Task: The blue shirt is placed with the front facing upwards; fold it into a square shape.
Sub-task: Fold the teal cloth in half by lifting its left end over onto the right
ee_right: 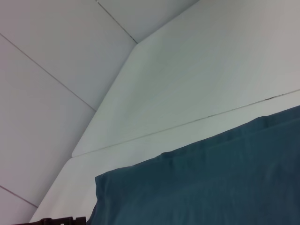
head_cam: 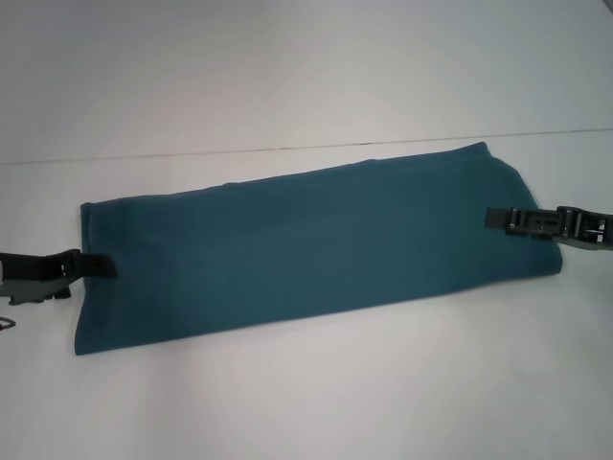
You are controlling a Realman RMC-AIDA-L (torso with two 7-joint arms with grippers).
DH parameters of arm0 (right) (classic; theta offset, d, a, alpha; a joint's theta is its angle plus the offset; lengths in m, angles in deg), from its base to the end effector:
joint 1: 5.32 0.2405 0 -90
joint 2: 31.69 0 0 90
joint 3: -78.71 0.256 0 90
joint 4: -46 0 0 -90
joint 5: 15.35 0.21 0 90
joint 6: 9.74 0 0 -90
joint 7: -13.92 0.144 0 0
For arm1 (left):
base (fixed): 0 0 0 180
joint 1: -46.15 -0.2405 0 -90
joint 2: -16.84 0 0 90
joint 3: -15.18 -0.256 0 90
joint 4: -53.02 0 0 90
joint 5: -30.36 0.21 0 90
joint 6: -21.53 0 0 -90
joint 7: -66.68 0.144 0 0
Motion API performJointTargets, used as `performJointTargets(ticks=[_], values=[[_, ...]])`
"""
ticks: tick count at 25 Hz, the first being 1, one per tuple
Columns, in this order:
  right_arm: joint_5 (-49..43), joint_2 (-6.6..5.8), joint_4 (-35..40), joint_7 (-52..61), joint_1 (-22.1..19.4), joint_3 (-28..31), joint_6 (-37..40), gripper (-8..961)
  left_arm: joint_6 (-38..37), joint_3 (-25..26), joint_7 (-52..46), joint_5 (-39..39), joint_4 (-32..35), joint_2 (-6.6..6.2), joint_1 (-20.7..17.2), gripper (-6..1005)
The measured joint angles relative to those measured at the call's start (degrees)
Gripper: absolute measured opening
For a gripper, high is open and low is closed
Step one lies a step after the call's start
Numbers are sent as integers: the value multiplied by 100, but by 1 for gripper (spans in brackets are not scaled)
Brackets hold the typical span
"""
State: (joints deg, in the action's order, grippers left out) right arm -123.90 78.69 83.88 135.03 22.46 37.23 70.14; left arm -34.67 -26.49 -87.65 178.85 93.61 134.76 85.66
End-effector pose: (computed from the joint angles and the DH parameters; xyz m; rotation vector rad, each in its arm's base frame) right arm 0.3065 0.3568 0.0701 -2.2053 1.5255 0.7644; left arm -0.3082 0.4106 0.0231 -1.7884 -1.7234 -0.1940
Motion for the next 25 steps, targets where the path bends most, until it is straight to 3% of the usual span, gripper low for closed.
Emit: performJointTargets(ticks=[22,25], values=[[0,0,0,-1,-49,3,0,704,-306,52,-29,-72,-531,11,530,799],[0,0,0,-4,-67,20,6,704,-292,16,-125,-41,-535,-8,564,699]])
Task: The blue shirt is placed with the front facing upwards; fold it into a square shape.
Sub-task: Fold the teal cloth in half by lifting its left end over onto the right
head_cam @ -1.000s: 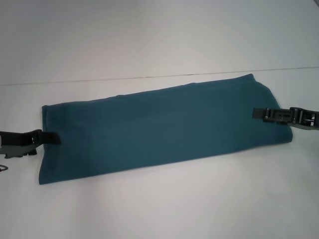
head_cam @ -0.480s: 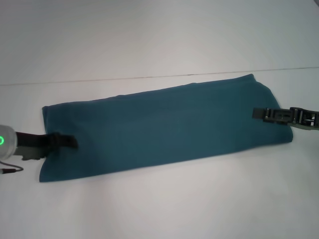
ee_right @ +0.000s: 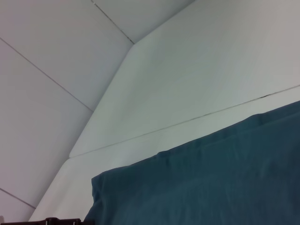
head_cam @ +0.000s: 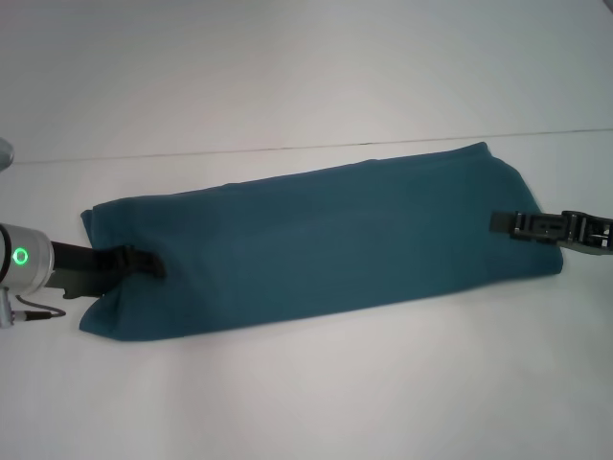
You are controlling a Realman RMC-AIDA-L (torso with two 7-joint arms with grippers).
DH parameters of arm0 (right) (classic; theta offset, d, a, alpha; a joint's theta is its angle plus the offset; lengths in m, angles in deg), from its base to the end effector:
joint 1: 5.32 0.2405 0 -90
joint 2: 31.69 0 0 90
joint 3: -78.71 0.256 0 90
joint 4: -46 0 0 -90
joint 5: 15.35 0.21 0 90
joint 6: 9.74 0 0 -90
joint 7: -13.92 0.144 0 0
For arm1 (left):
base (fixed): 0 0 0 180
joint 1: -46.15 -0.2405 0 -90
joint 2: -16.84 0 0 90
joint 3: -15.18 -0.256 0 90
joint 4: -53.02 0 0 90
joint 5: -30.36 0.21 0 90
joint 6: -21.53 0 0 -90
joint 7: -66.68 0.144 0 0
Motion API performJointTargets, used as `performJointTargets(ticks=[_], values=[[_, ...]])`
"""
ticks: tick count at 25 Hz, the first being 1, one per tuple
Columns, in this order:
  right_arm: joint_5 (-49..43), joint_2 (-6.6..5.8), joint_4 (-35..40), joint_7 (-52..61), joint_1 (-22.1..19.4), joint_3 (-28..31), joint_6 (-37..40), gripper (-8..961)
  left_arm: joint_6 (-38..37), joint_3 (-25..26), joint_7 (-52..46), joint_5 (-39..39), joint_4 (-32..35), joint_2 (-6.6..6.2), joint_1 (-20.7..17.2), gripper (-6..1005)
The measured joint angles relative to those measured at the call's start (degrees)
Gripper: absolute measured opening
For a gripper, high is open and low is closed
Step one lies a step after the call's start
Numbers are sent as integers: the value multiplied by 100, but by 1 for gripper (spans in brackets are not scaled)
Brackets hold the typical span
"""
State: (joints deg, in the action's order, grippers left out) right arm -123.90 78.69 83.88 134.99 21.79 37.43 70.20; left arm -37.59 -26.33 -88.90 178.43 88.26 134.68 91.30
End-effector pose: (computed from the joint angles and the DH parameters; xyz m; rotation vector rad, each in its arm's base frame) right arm 0.3107 0.3532 0.0706 -2.1926 1.5363 0.7641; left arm -0.2756 0.4199 -0.0022 -1.8950 -1.7939 -0.1821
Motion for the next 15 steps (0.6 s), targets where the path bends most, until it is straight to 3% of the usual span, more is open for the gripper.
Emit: performJointTargets(ticks=[11,15], values=[[0,0,0,-4,4,32,0,703,17,2,-39,9,27,-5,56,496],[0,0,0,-5,5,33,-3,703,11,-9,-40,4,27,-7,56,309]])
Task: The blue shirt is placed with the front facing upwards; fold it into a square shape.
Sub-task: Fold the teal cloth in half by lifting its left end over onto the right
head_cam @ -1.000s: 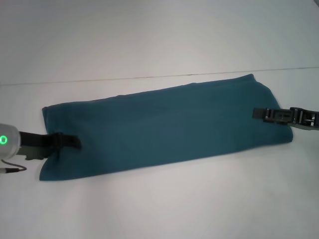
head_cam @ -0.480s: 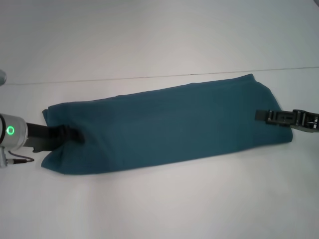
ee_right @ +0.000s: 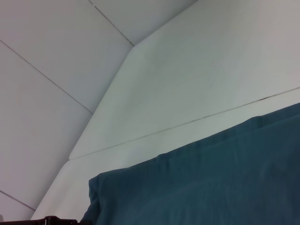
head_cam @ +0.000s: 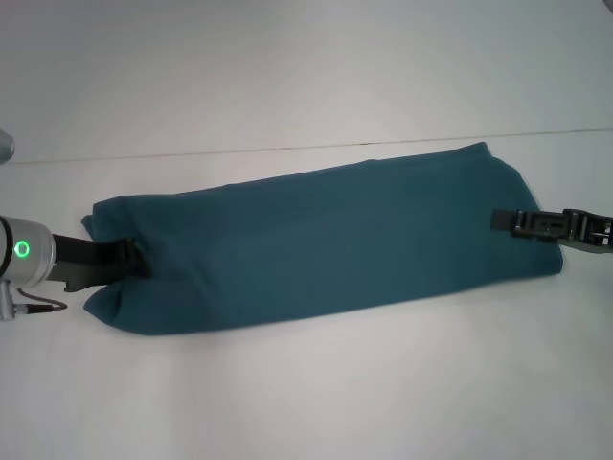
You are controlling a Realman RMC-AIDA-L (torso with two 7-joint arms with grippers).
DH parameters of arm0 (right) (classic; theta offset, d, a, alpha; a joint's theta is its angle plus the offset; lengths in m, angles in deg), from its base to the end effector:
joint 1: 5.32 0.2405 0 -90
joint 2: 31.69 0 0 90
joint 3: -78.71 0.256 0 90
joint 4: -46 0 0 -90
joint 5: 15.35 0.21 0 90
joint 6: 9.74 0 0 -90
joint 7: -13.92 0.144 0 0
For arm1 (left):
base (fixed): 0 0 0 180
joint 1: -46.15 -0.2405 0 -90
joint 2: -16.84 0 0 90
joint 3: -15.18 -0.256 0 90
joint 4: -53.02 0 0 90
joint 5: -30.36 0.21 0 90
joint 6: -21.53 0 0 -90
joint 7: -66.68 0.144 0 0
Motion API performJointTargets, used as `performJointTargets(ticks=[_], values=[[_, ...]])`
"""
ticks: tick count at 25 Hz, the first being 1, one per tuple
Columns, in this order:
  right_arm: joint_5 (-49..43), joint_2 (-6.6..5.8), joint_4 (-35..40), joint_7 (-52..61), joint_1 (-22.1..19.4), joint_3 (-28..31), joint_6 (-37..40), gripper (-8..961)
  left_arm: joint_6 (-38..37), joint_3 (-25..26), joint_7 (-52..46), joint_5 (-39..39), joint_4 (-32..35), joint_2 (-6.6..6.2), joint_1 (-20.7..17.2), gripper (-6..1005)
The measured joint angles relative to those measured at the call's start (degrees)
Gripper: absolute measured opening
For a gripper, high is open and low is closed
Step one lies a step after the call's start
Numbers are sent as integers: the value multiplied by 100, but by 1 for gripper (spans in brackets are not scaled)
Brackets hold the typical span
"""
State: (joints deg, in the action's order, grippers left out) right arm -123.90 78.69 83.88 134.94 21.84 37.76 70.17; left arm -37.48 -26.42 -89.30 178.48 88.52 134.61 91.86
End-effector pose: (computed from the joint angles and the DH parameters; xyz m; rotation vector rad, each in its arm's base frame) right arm 0.3107 0.3537 0.0715 -2.1880 1.5340 0.7693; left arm -0.2713 0.4236 -0.0005 -1.8970 -1.7834 -0.1888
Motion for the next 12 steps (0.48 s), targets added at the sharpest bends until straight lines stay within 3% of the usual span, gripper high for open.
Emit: performJointTargets(ticks=[6,12], values=[[0,0,0,0,-4,39,-3,703,-244,31,98,-78,145,-12,-32,88],[0,8,0,9,-9,89,1,703,-971,72,633,-482,677,8,-265,89]])
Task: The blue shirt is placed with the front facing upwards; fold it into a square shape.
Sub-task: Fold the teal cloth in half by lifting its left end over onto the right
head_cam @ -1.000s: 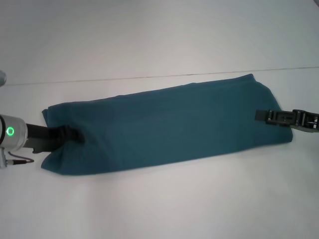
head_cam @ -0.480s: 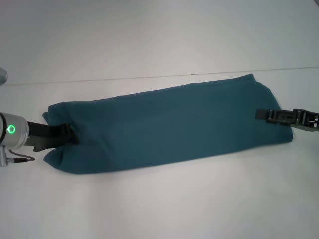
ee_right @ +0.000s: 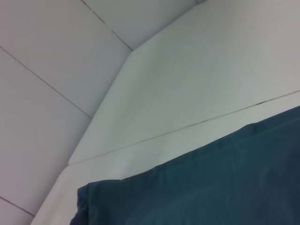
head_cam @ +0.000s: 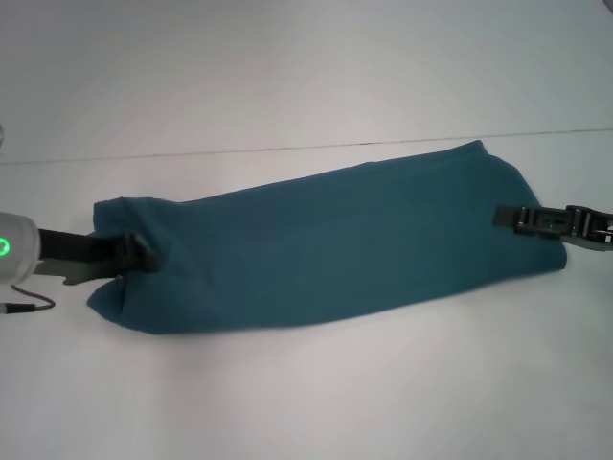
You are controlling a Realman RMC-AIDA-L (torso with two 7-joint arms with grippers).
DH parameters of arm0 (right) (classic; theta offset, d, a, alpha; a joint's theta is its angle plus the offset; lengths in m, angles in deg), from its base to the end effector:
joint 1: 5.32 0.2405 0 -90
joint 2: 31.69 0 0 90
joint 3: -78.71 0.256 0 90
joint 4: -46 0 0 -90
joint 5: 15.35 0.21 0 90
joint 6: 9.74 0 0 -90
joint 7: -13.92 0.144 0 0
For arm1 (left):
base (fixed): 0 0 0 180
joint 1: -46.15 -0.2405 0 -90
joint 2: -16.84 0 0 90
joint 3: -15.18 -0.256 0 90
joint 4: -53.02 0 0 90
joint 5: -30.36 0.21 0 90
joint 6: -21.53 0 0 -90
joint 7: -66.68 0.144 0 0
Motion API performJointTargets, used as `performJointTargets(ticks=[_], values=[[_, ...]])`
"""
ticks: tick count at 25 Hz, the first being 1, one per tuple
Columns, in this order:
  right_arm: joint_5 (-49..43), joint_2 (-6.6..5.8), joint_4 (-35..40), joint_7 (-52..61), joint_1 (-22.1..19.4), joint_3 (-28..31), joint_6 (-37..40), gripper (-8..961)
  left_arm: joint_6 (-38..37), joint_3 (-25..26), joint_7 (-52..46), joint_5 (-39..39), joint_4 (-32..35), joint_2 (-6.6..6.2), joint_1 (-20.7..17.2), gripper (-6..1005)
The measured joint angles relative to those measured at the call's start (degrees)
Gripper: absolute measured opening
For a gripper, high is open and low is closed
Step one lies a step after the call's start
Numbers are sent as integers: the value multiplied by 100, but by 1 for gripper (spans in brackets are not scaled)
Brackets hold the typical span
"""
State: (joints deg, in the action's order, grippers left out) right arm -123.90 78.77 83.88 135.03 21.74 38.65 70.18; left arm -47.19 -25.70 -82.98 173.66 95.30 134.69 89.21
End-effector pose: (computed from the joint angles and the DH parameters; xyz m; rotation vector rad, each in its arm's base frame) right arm 0.3119 0.3535 0.0734 -2.1712 1.5380 0.7845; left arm -0.2599 0.4126 0.0148 -2.0530 -1.7372 -0.2429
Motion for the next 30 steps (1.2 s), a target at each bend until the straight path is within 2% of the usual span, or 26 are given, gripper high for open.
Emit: performJointTargets(ticks=[2,6,15,19,30], values=[[0,5,0,15,0,0,2,704,-6,1,-69,-23,154,-2,-112,89],[0,8,0,39,0,0,15,704,84,19,-333,93,244,-137,-284,88],[10,23,0,51,0,5,-1,704,417,763,-792,1535,270,-306,-323,88],[7,35,0,53,0,7,-4,704,551,911,-859,1724,310,-324,-330,89],[0,15,-9,49,-3,7,-4,703,549,851,-1220,2014,411,-309,-270,89]])
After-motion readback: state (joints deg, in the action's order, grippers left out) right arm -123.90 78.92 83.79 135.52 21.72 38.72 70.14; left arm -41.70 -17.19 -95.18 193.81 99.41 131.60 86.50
